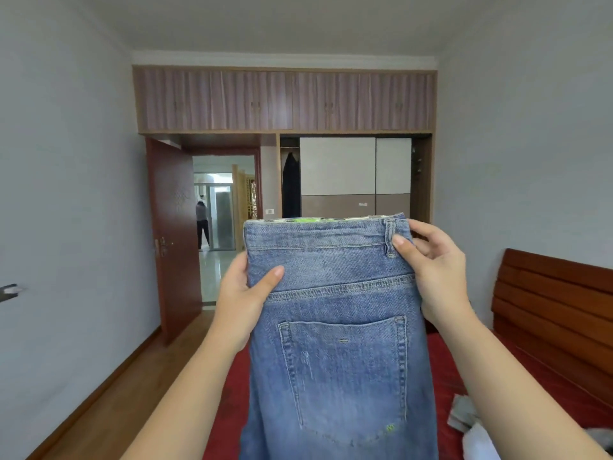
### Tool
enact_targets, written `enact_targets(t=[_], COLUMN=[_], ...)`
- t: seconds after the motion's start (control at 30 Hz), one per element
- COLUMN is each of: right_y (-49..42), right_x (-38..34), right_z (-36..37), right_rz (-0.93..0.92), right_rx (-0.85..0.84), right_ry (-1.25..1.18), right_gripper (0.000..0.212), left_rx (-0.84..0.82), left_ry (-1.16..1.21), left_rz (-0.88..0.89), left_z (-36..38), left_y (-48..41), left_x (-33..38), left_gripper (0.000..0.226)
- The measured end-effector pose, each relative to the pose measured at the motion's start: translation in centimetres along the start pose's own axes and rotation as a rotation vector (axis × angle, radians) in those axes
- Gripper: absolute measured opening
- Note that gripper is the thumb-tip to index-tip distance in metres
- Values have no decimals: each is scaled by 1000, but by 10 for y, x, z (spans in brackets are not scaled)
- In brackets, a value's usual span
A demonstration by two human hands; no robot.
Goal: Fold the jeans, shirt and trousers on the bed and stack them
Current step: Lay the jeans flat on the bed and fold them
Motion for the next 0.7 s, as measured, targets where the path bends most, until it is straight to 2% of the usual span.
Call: enact_targets(t=[0.2,0.3,0.4,0.7], right_y=[13,4,3,67], right_x=[-76,-70,-8,285], right_z=[8,15,13,-41], right_rz=[-52,-3,128,605], right_rx=[33,20,-16,-26], right_ry=[0,24,42,187], right_gripper=[20,24,20,23], left_rx=[33,10,2,38], left_ry=[118,102,49,-161], left_rz=[71,90,-8,-550], left_z=[6,5,-8,-84], left_y=[-25,-35,-17,155], left_x=[80,82,33,-213], left_gripper=[18,18,19,22])
Point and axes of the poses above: each hand's wrist, its own y-axis away from the middle knuckle, its own z-axis out of the palm, x = y × z, the point moved 7 cm from there along -y, towards the middle knuckle, and after that the axes turned 13 degrees about z, right-handed, at the moved point
